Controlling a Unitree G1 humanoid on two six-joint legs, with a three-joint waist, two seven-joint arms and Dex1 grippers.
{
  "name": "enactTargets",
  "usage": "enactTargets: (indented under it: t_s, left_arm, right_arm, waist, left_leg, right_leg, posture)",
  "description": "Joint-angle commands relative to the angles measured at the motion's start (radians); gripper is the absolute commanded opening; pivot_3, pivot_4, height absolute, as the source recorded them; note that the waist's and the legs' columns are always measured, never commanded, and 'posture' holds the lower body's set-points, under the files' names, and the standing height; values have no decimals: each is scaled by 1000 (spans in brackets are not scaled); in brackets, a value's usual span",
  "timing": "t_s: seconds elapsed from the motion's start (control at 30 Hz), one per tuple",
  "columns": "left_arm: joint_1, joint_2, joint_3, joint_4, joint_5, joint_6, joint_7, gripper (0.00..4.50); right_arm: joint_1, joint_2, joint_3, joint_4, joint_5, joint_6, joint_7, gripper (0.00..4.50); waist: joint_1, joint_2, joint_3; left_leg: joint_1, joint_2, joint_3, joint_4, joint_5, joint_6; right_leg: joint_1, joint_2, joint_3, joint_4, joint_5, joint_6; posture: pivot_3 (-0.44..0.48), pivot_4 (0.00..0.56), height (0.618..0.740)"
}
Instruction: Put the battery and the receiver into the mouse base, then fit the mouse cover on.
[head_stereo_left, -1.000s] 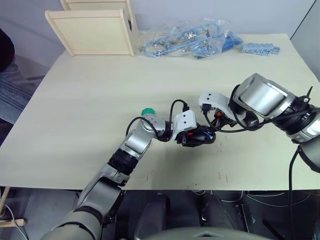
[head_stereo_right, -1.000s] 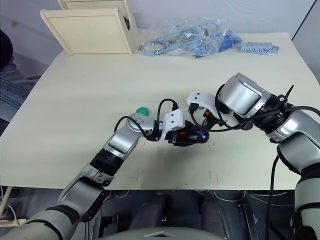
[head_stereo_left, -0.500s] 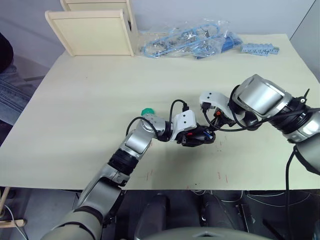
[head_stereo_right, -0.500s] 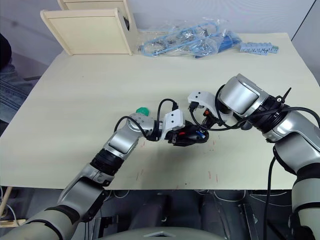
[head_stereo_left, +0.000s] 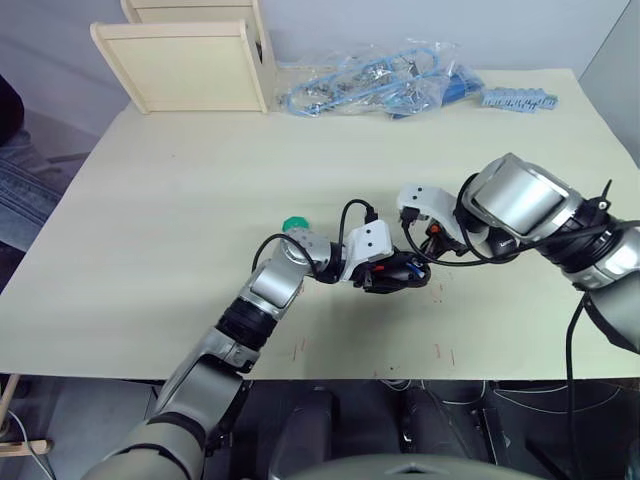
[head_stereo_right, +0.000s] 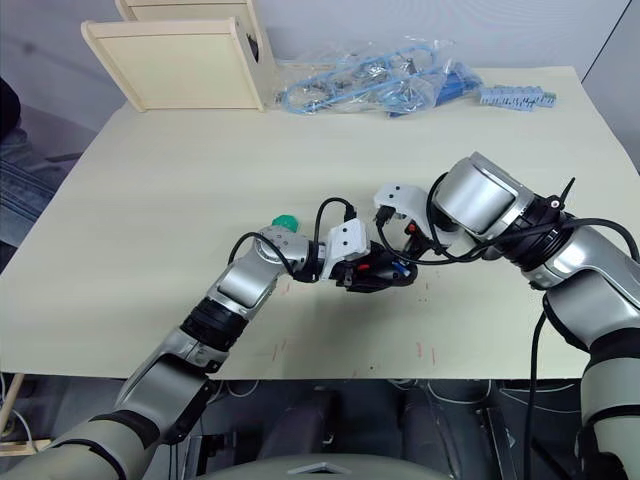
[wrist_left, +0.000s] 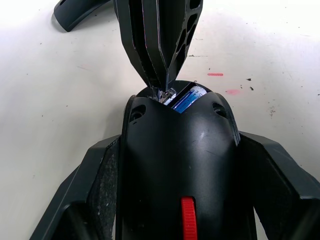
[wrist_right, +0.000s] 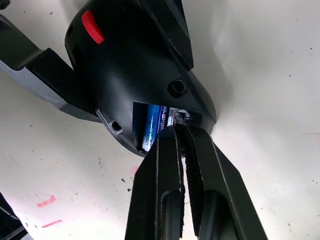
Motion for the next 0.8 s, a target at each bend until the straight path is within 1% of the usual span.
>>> enactTargets:
  t_s: [0.03, 0.13, 0.37, 0.57, 0.8]
  left_arm:
    - [11, -15, -19, 4, 27, -15, 25, 2990]
    - [14, -20, -19, 5, 29, -16, 26, 2990]
    - [20, -24, -19, 3, 31, -15, 29, 2990]
    - [26, -27, -17, -1, 31, -13, 31, 2990]
    - [30, -30, -14, -2, 33, -9, 32, 2990]
  right_arm:
    - [-6, 15, 26, -1, -10, 18, -38, 0]
    - [-11, 23, 30, -4, -7, 25, -49, 0]
    - [-81, 41, 127, 33, 34, 92, -10, 0]
    - [-122, 70, 131, 70, 73, 122, -5, 0]
    - [-117, 102, 124, 123, 84, 129, -27, 0]
  waist:
    - [0, 0, 0]
    - [1, 0, -1]
    - [2, 1, -1]
    - [4, 1, -1]
    - [2, 1, -2]
  left_leg:
    - [0, 0, 0, 0, 0, 0]
    - [0, 0, 0, 0, 0, 0]
    - [0, -1, 0, 0, 0, 1]
    - [-1, -1, -1, 0, 0, 0]
    - [0, -1, -1, 0, 0, 0]
  right_leg:
    - [0, 0, 0, 0, 0, 0]
    - [0, 0, 0, 0, 0, 0]
    - [0, -1, 0, 0, 0, 0]
    - [0, -2, -1, -1, 0, 0]
    - [0, -2, -1, -1, 0, 0]
  posture:
    - [0, 150, 740]
    - [0, 150, 740]
    - [0, 150, 740]
    - [0, 150, 740]
    - [0, 150, 740]
